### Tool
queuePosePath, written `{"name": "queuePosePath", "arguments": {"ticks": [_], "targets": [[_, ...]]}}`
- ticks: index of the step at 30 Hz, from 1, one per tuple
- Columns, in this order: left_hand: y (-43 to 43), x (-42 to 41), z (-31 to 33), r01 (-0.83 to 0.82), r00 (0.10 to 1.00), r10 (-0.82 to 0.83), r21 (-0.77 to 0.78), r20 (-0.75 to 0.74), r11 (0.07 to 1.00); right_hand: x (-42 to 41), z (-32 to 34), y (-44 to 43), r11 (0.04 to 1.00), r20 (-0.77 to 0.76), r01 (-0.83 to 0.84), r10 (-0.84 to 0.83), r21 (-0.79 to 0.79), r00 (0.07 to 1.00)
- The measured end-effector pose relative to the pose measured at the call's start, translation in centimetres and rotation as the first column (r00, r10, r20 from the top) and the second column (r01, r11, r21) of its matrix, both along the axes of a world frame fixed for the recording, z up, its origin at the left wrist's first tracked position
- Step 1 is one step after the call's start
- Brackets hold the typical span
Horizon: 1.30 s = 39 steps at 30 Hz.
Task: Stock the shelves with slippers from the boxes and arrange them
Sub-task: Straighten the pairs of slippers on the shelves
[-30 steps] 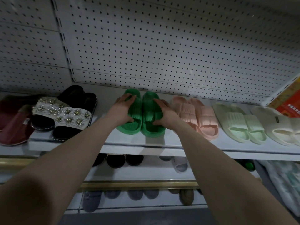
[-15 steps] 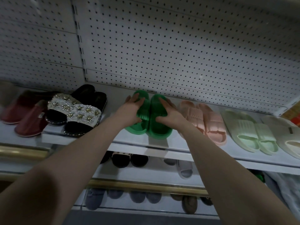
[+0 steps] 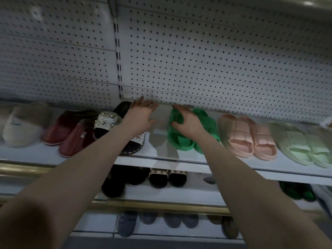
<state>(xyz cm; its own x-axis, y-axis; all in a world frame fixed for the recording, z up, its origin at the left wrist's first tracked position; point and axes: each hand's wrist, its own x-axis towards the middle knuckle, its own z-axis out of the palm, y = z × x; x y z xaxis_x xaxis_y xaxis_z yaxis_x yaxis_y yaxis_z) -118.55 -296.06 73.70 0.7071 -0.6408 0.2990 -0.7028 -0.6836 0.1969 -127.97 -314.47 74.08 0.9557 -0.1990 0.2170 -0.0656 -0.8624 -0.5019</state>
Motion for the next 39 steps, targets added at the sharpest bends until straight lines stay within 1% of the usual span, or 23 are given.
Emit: {"name": "queuePosePath", "arguments": {"ticks": [3,5,7,9,13,17,20,27,33,37,39], "targets": [[3.6,1.4,0.2,-0.013,1.0,0.013,0.036,-0.012,0.999,0.4,-0.1,3.5,0.999,-0.053,-0.017,0.02,0.049,0.998],[5.8,2.4,-0.1,-0.032,0.999,0.032,0.05,-0.013,0.998,0.6,-0.1,5.9,0.998,-0.097,-0.042,0.046,0.046,0.994],[7.7,3.2,-0.6,-0.034,0.998,0.037,0.051,-0.054,0.998,0.6,-0.2,8.1,0.997,-0.15,-0.055,0.062,0.05,0.987],[9.5,3.8,-0.9,-0.015,0.994,0.02,0.048,-0.109,0.999,0.7,-0.4,9.9,0.995,-0.202,-0.047,0.063,0.083,0.977],[12.4,4.5,-1.7,0.008,0.989,0.001,0.063,-0.148,0.998,0.9,-1.0,13.0,0.993,-0.255,0.007,0.023,0.116,0.967],[14.0,5.2,-2.4,0.113,0.973,-0.106,0.025,-0.204,0.993,0.8,-1.5,14.8,0.992,-0.243,0.098,-0.075,0.084,0.967],[14.5,5.5,-2.8,0.157,0.97,-0.141,0.066,-0.2,0.985,0.9,-1.6,15.5,0.986,-0.238,0.145,-0.124,0.075,0.963],[14.7,6.0,-2.9,0.177,0.97,-0.168,0.039,-0.177,0.983,1.0,-2.1,16.4,0.982,-0.209,0.179,-0.164,0.054,0.964],[14.7,5.5,-2.9,0.189,0.97,-0.178,0.053,-0.165,0.981,1.3,-2.0,16.0,0.979,-0.21,0.204,-0.205,-0.026,0.956],[14.7,5.0,-3.2,0.172,0.974,-0.168,0.019,-0.15,0.985,1.2,-2.0,15.2,0.958,-0.193,0.286,-0.284,-0.016,0.939],[14.5,5.0,-3.3,0.163,0.978,-0.159,0.013,-0.137,0.987,1.0,-1.9,14.6,0.953,-0.189,0.303,-0.297,0.002,0.936]]}}
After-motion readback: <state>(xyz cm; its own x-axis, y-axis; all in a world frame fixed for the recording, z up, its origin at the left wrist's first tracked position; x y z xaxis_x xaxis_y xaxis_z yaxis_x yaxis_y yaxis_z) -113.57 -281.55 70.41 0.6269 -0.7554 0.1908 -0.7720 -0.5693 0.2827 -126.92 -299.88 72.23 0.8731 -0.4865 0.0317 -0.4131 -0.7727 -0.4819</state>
